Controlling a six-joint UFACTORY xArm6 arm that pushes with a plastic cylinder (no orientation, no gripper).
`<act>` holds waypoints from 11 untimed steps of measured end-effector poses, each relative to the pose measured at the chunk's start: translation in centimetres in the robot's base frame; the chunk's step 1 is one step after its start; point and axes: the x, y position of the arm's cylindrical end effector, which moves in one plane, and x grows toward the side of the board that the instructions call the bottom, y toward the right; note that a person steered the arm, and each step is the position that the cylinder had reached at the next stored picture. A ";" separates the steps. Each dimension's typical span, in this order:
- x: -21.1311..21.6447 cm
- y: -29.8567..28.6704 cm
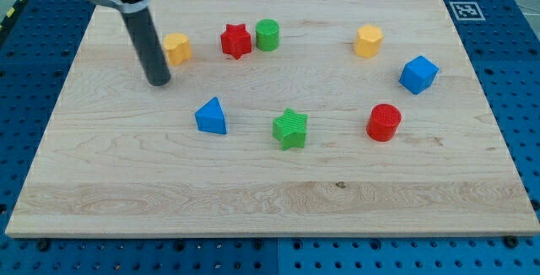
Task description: Move the yellow heart to the top left to the board
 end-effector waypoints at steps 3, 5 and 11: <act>-7.1 -2.6; -9.8 -3.8; -14.0 -6.5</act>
